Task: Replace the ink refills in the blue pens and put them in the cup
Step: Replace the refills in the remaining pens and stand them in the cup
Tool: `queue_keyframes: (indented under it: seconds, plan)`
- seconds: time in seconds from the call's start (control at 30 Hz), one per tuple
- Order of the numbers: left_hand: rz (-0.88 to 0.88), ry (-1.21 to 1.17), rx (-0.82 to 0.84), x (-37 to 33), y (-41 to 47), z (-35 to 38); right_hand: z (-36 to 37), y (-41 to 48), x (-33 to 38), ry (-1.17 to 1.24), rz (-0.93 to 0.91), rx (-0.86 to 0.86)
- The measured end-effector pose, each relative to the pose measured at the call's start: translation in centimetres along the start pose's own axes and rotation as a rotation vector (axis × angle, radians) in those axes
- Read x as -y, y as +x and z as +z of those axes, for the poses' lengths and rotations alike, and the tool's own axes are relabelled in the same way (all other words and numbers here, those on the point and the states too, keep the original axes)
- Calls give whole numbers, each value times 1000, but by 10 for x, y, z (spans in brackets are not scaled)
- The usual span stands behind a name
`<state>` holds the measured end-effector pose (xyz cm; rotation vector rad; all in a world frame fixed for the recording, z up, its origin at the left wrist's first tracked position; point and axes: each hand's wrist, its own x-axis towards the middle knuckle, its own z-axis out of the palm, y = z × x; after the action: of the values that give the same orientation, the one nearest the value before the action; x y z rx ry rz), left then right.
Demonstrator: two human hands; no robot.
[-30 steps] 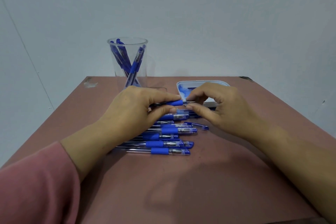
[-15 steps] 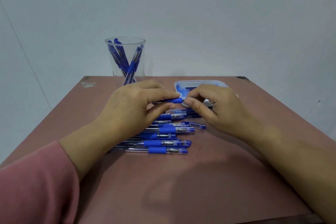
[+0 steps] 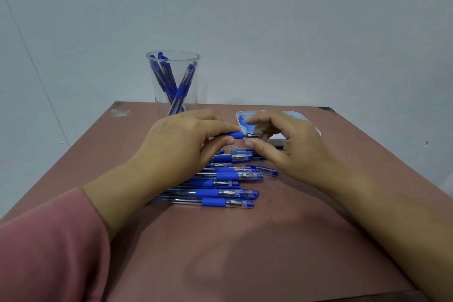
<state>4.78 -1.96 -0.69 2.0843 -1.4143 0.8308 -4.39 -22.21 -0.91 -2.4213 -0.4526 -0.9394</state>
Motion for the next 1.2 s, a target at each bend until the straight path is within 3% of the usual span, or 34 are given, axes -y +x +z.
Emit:
queue_keyframes:
  seconds: [0.13,0.43,0.53,0.73,0.9,1.0,1.2]
  plan:
    - [-19,-17,-18,-3,0,0,1,0,0,-61,-43,-51]
    - [-44,78,-57,-10,0,1,1,3,8,57,85,28]
    - [-69,98,-27,-7,1,0,-12,5,4,79,197,128]
    - [-136,121,16,2,1,-5,-37,-4,-6,-51,367,505]
    - [-140,127,29,4,1,-6,-32,-4,-4,-13,393,592]
    - [-154,117,36,4,1,-8,-35,-4,-4,-15,412,564]
    - [-159,97,53,4,1,-5,-41,0,-1,-34,303,206]
